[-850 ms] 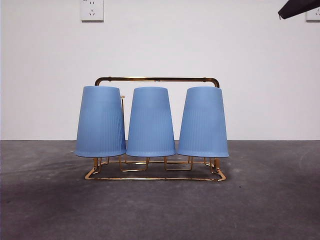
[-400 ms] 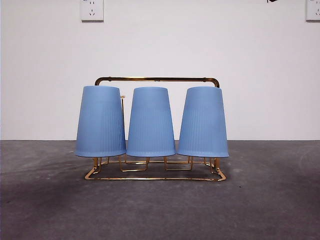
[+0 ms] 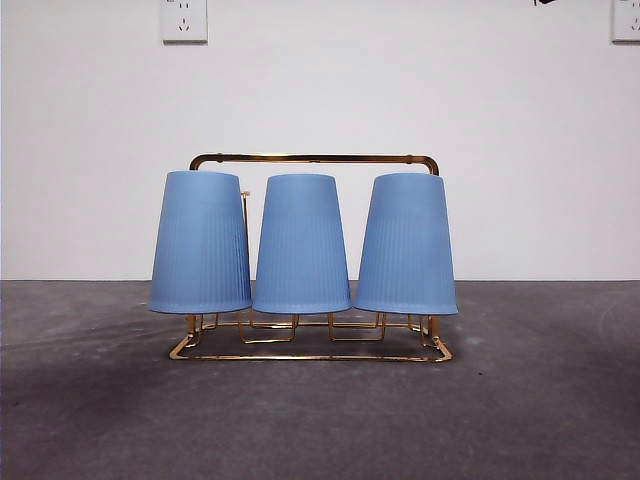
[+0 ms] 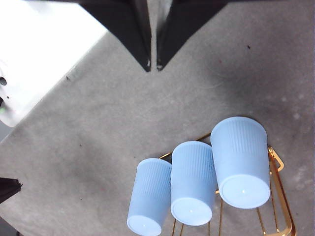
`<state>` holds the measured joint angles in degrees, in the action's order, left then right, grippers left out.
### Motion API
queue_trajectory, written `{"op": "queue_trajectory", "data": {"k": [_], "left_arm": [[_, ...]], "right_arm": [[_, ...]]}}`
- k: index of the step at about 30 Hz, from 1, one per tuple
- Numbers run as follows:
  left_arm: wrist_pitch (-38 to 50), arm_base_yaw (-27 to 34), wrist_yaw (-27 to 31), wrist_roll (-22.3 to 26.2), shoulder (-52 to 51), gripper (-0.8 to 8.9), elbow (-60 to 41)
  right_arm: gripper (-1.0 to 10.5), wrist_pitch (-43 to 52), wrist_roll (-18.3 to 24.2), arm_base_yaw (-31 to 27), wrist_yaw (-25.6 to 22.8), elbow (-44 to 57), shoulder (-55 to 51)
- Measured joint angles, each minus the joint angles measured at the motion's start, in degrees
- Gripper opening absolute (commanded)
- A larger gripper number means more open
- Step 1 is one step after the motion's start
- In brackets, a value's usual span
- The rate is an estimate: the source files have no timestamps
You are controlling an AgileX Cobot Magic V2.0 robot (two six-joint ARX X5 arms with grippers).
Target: Pick the top cup and place it on cupholder, pick up the mid cup and place it on cupholder, last pick the bottom cup and place it on cupholder.
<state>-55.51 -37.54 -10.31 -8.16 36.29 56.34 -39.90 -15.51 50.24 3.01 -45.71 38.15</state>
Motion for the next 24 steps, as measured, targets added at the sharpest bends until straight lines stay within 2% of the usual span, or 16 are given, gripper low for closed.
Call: {"op": "queue_trajectory", "data": {"k": [4,9,12,14,17,24], "left_arm": [[5.3,2.9,2.3,5.4,-2.3,0.09,-0.8],[29.9,13.0,3.6,13.9,-10.3,0.09,-7.1],[44.6,19.2,6.5,16.7,-15.8,0.09,-13.9],[50.4,22.5,8.9,17.7,-18.9,0.09,-18.5],[53.4,26.4,11.7,18.1,-22.9,0.09,-25.5],[53.6,31.1,12.2,17.9,-30.4,0.09,-39.6]], "right_arm": [[0.2,0.0,0.0,0.0,0.0,0.0,0.0],[0.2,0.0,0.0,0.0,0.0,0.0,0.0],[0.2,0.0,0.0,0.0,0.0,0.0,0.0],[0.2,0.0,0.0,0.0,0.0,0.0,0.0],[0.2,0.0,0.0,0.0,0.0,0.0,0.0],[0.2,0.0,0.0,0.0,0.0,0.0,0.0]]}}
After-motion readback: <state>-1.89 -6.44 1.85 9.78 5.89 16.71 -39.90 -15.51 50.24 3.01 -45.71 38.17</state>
